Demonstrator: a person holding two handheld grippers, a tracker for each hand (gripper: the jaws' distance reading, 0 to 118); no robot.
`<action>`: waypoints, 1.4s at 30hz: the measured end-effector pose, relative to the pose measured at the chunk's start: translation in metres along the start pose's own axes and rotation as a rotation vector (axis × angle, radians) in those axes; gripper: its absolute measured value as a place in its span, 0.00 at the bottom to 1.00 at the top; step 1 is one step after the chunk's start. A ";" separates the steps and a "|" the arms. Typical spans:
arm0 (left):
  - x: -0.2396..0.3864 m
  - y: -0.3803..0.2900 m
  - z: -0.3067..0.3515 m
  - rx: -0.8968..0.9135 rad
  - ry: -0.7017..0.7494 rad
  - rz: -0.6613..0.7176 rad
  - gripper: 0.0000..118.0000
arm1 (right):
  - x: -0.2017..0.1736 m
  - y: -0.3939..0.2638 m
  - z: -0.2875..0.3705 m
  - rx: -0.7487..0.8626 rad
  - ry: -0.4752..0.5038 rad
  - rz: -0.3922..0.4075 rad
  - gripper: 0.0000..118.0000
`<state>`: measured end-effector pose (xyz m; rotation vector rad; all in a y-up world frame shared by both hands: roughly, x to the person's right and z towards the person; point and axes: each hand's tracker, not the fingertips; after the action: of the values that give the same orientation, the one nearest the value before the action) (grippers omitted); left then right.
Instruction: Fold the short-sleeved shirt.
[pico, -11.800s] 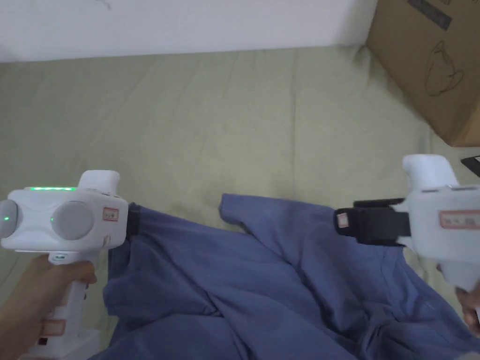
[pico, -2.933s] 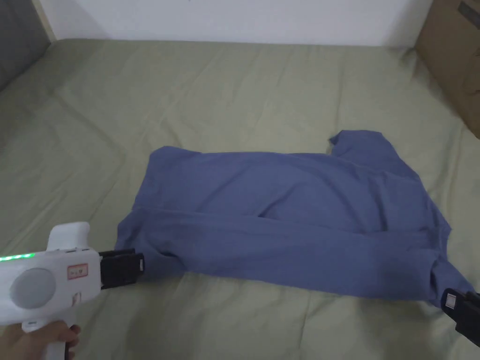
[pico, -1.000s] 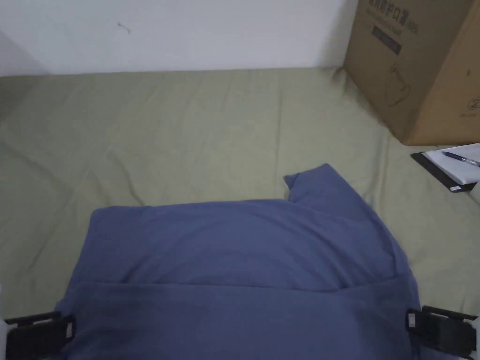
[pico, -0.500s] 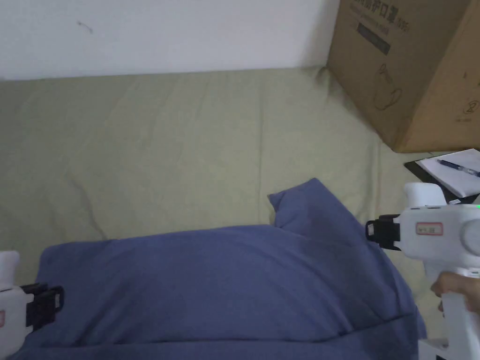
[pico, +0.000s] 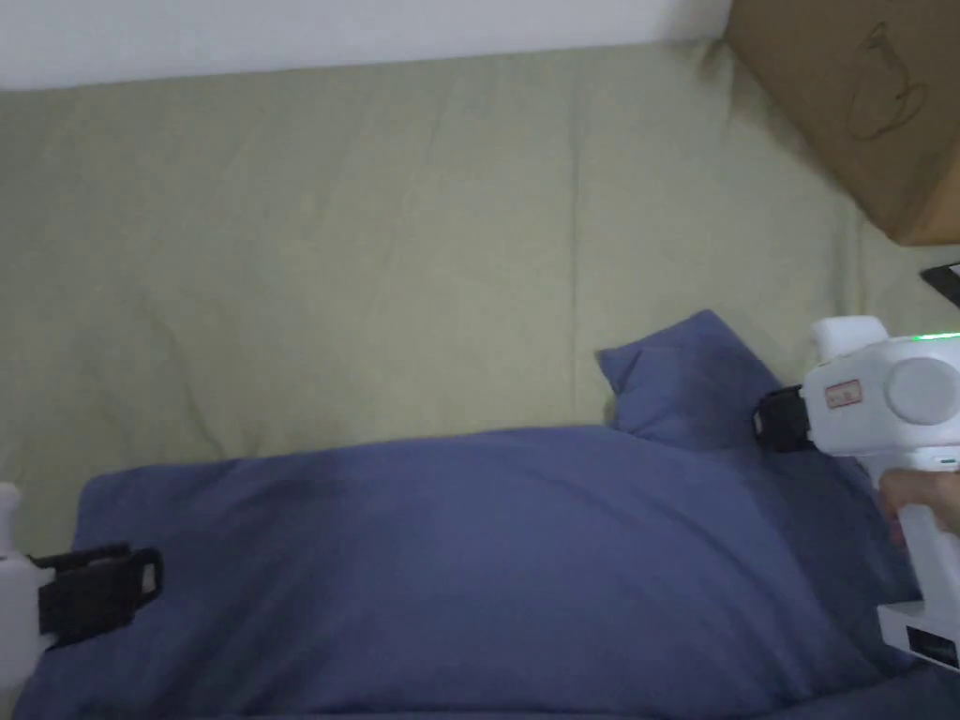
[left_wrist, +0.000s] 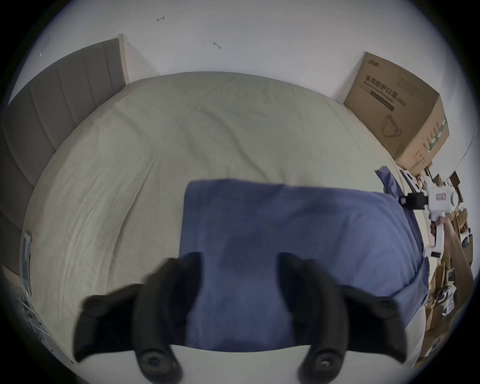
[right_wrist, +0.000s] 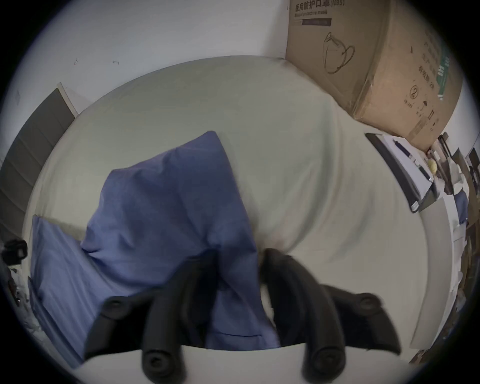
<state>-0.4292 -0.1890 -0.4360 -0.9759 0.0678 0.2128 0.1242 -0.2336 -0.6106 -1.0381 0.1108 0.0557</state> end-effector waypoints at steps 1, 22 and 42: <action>-0.003 0.005 -0.004 0.002 0.001 0.003 0.73 | -0.002 0.001 0.001 0.012 -0.041 0.025 0.06; 0.027 0.069 -0.071 -0.130 -0.007 -0.048 0.00 | 0.021 0.014 0.049 0.043 0.048 -0.110 0.01; 0.000 -0.068 0.124 0.016 -0.036 -0.109 0.00 | 0.029 -0.164 0.223 0.084 0.115 -0.086 0.00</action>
<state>-0.4192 -0.1234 -0.3114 -0.9571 -0.0166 0.1296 0.1834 -0.1251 -0.3616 -0.9608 0.1712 -0.0866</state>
